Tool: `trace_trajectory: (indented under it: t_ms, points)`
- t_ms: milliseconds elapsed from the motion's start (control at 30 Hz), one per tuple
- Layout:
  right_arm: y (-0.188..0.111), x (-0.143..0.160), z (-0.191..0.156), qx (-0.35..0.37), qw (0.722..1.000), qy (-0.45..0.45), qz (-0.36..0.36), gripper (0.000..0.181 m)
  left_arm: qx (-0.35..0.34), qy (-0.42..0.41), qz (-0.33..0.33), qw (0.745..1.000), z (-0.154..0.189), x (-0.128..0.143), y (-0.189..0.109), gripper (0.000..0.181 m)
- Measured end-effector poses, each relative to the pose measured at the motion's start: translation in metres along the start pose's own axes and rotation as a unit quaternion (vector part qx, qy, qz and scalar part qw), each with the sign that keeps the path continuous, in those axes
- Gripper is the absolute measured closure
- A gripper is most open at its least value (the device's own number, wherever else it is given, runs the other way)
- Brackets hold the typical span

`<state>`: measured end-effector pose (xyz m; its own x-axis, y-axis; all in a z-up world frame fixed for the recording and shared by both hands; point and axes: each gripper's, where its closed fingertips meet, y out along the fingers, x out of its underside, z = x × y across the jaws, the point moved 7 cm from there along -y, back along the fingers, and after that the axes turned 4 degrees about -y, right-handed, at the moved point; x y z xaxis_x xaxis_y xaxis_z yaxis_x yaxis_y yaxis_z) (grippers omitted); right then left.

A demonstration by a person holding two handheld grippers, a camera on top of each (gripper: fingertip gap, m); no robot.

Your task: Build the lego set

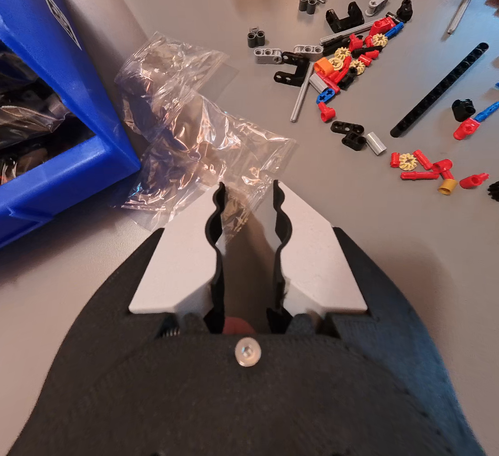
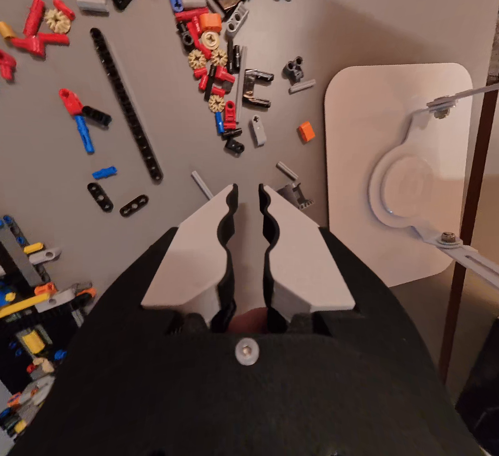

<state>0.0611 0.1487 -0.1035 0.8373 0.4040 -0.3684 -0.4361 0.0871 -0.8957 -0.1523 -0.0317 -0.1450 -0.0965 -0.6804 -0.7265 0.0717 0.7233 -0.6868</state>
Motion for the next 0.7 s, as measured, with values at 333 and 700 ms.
trace_trajectory:
  t_ms: [333, 700]
  points:
    - [-0.014, 0.021, -0.042, -0.048, 0.998, -0.031, -0.017, 0.163, 0.001, -0.001, 0.000, 1.000, 0.000, 0.000, 0.000, 0.147]
    - [0.010, -0.012, -0.021, 0.006, 0.999, -0.048, 0.003, 0.153, -0.004, 0.004, 0.001, 1.000, 0.001, 0.000, 0.000, 0.147]
